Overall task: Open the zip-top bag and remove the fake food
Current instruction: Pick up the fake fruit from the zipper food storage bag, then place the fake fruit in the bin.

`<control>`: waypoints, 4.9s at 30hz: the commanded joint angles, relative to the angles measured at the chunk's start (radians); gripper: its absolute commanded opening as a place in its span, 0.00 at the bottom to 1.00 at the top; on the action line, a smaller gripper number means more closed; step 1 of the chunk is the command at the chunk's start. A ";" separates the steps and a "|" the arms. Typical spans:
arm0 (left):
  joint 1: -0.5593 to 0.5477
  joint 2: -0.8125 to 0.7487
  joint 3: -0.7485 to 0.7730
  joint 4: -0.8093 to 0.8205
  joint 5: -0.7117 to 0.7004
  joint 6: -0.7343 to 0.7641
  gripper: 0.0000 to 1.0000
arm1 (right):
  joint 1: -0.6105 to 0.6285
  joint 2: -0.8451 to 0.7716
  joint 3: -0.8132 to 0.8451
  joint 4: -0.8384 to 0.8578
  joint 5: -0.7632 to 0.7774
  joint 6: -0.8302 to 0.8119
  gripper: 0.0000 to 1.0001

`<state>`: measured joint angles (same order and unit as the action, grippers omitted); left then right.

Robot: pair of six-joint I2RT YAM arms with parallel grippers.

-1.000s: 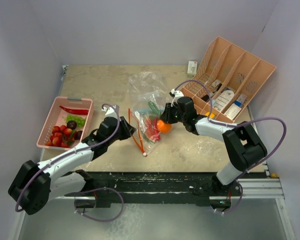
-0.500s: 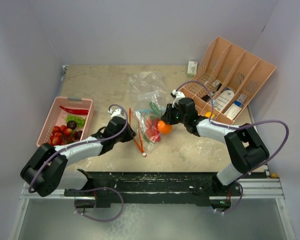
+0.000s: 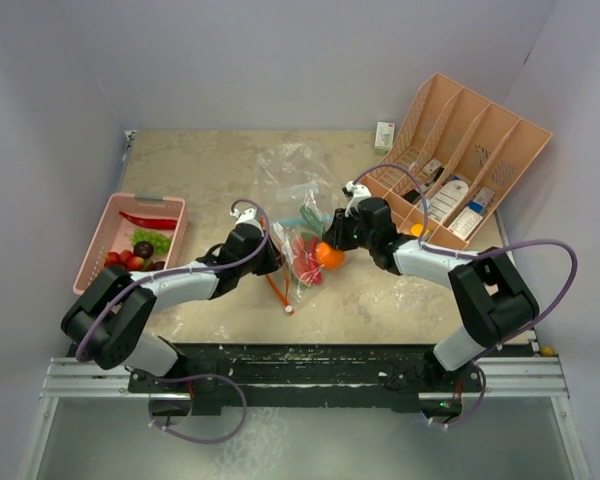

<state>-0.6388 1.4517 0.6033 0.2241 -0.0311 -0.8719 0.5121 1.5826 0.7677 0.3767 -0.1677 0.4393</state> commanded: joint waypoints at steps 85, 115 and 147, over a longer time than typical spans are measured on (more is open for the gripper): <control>0.085 -0.552 0.201 -0.902 0.060 0.186 0.40 | 0.053 0.074 -0.017 -0.038 0.057 0.137 0.13; 0.876 -0.280 0.280 -0.476 -0.111 -0.077 0.36 | 0.050 0.055 -0.076 -0.026 0.051 0.096 0.13; 0.197 -0.588 -0.062 -0.472 -0.092 -0.165 0.51 | 0.044 -0.047 -0.077 -0.098 0.057 0.108 0.13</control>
<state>-0.3508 0.8700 0.5907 -0.2539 -0.0708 -0.9573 0.5598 1.5890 0.6983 0.3302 -0.1226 0.5549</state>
